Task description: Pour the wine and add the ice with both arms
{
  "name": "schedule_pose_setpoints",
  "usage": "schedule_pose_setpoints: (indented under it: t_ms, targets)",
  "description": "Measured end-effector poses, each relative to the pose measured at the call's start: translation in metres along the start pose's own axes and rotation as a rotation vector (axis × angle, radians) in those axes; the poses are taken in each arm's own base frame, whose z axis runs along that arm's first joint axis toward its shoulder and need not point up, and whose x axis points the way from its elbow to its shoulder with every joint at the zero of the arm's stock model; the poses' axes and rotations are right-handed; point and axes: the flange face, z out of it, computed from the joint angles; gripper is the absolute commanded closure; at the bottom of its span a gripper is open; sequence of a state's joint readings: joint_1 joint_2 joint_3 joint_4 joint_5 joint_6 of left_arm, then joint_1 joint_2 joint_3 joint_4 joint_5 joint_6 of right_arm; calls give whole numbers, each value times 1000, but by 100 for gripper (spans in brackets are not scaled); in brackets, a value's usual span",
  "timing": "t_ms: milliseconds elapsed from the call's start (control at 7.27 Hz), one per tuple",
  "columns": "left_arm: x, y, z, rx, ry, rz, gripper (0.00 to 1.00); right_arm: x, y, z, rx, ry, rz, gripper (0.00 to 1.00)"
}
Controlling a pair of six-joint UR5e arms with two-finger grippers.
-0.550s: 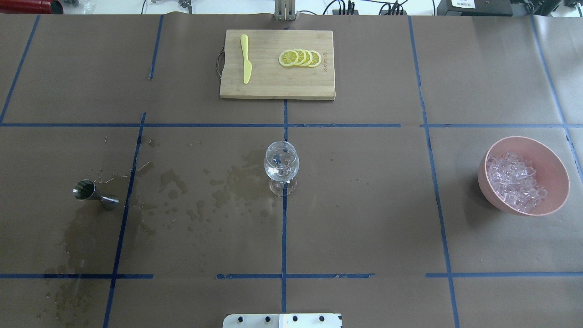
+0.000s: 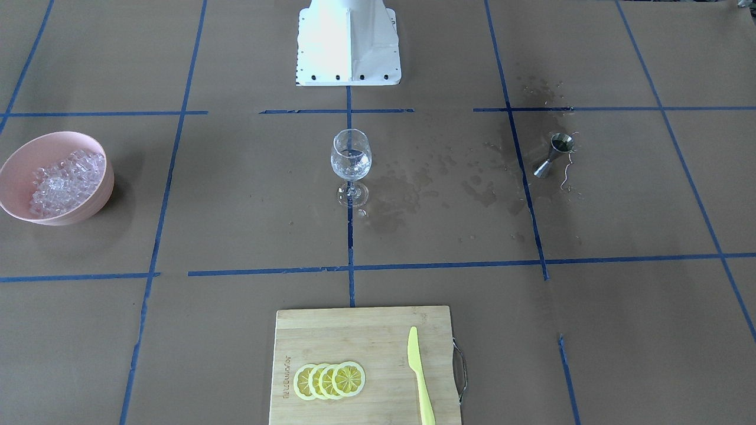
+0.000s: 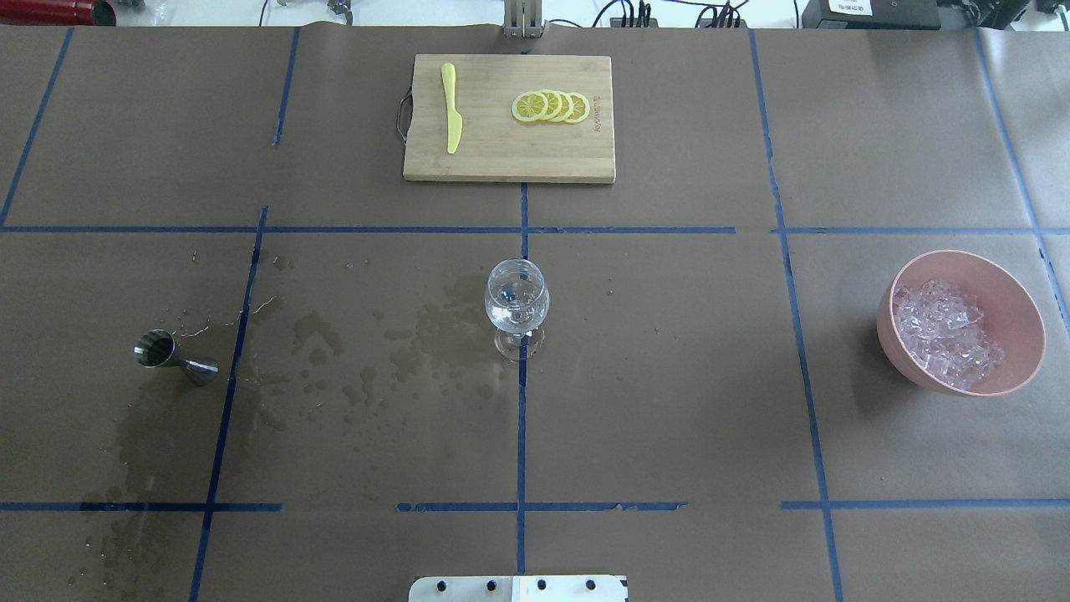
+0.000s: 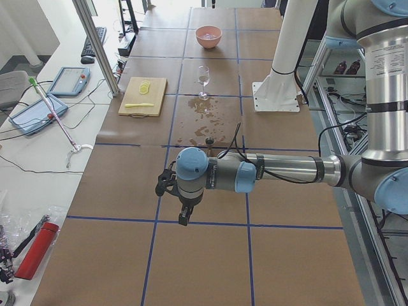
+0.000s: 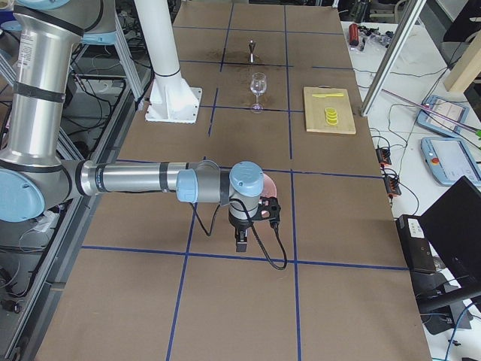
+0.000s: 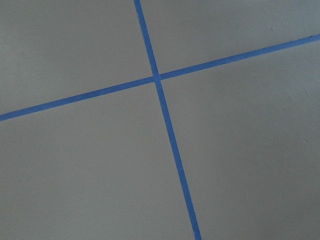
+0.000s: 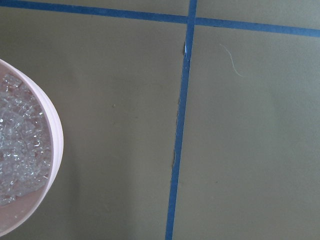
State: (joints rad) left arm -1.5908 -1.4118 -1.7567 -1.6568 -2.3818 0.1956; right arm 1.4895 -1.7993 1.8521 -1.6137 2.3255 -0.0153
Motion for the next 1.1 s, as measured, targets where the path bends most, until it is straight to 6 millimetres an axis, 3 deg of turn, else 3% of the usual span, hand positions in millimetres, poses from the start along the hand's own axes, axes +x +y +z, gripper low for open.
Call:
schedule_pose_setpoints:
  t_ms: [413, 826, 1101]
  targets:
    - [4, -5, -6, 47, -18, 52, 0, -11, -3, -12, 26, 3, -16, 0]
    - [12, -21, -18, 106, -25, 105, 0, -32, -29, -35, 100, 9, -81, 0]
    - [24, -33, -31, 246, -42, 249, 0, -37, -34, -41, 130, 5, -109, 0]
